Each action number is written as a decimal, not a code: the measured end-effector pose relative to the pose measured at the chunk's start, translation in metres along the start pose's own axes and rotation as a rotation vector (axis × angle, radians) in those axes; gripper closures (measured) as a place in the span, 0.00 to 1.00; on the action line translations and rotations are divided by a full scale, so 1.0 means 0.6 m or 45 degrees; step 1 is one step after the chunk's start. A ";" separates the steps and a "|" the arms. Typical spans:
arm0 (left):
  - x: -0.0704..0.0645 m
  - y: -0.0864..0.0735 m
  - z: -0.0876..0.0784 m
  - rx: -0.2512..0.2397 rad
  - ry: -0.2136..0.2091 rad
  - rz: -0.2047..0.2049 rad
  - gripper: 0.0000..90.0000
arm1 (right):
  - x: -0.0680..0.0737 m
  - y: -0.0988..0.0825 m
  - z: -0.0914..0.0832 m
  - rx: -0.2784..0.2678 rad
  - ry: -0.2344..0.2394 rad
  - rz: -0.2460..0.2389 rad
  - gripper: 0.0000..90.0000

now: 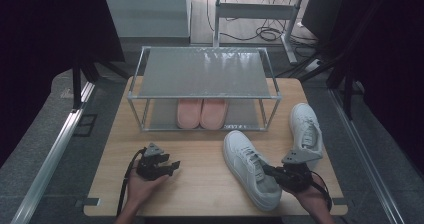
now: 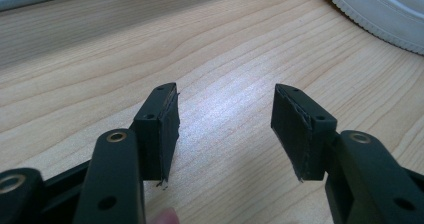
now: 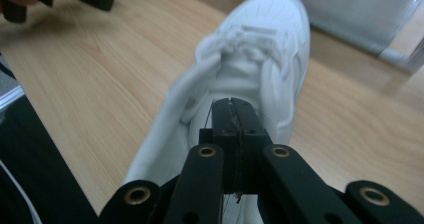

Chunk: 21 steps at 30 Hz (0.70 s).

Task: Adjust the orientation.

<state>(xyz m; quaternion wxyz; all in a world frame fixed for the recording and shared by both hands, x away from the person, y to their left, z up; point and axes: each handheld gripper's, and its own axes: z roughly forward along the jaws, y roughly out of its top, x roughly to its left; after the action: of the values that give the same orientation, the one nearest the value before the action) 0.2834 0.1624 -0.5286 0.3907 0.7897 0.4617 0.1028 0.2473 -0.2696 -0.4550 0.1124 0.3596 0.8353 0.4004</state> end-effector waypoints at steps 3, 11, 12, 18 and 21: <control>0.001 0.000 0.001 0.003 -0.001 0.004 0.50 | -0.002 -0.009 0.009 0.031 0.002 0.012 1.00; -0.002 -0.001 0.005 0.013 -0.002 0.008 0.50 | -0.007 -0.015 0.009 0.036 -0.013 0.014 1.00; -0.002 -0.001 0.005 0.013 -0.005 0.009 0.50 | -0.008 -0.014 0.009 0.039 -0.017 0.008 1.00; 0.000 -0.002 0.003 0.010 -0.001 -0.001 0.50 | -0.022 -0.015 0.006 0.030 -0.030 0.035 1.00; 0.000 -0.002 0.004 0.011 0.001 -0.001 0.50 | -0.023 -0.016 0.006 0.022 -0.021 0.040 1.00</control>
<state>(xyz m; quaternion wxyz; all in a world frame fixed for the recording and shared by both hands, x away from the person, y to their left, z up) 0.2839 0.1618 -0.5312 0.3871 0.7913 0.4625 0.1008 0.2539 -0.2813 -0.4660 0.1099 0.3771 0.8319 0.3919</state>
